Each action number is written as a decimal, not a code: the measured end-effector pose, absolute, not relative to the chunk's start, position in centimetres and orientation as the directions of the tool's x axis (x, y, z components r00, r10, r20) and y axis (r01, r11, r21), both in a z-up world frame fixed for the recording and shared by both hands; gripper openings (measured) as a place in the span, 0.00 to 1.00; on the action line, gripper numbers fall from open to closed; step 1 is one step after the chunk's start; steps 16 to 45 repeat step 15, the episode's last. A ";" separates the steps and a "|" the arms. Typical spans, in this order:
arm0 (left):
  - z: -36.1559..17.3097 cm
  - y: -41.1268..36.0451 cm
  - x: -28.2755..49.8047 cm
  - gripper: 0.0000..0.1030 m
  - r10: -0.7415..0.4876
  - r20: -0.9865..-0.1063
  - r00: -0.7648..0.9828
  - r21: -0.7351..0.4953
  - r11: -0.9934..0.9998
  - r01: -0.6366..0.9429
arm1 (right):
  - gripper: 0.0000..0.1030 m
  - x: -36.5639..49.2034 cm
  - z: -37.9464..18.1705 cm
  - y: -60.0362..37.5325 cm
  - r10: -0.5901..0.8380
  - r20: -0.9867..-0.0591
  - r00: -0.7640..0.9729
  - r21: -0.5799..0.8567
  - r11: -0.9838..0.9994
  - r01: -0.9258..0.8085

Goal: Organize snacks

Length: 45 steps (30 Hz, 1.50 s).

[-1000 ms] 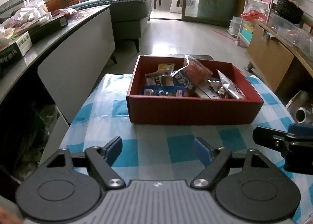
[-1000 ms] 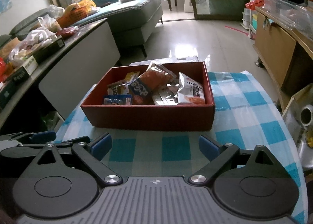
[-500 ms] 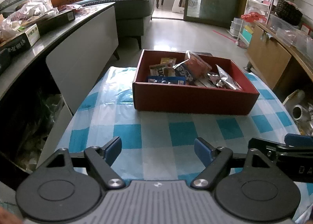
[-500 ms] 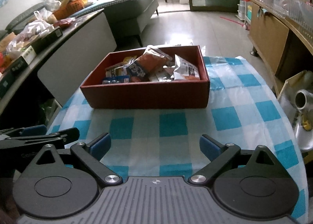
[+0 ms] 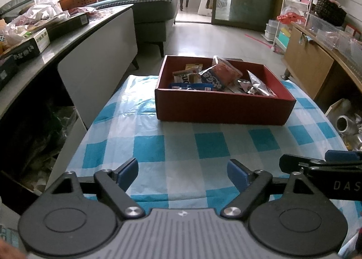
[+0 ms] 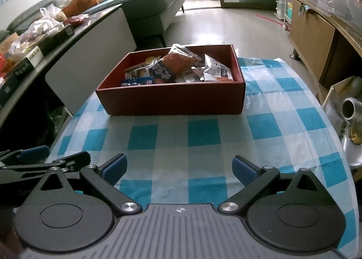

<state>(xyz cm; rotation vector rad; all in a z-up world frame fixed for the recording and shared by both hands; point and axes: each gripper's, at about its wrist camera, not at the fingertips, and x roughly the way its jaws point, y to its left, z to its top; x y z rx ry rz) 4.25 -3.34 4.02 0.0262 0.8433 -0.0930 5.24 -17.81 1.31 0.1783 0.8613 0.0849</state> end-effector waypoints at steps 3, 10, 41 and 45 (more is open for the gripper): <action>4.0 -3.2 4.1 0.79 -0.070 -0.746 0.662 -0.013 0.996 0.090 | 0.98 5.1 1.3 -17.7 0.148 -0.747 0.648 0.190 0.982 -0.005; 4.1 -3.0 3.9 0.79 -0.067 -0.746 0.663 -0.014 0.996 0.086 | 0.99 5.1 1.2 -17.6 0.153 -0.750 0.644 0.190 0.982 -0.012; 4.1 -3.0 3.9 0.79 -0.065 -0.747 0.662 -0.013 0.996 0.083 | 0.99 5.1 1.2 -17.6 0.153 -0.749 0.644 0.191 0.982 -0.012; 4.1 -3.0 3.9 0.79 -0.065 -0.747 0.662 -0.013 0.996 0.083 | 0.99 5.1 1.2 -17.6 0.153 -0.749 0.644 0.191 0.982 -0.012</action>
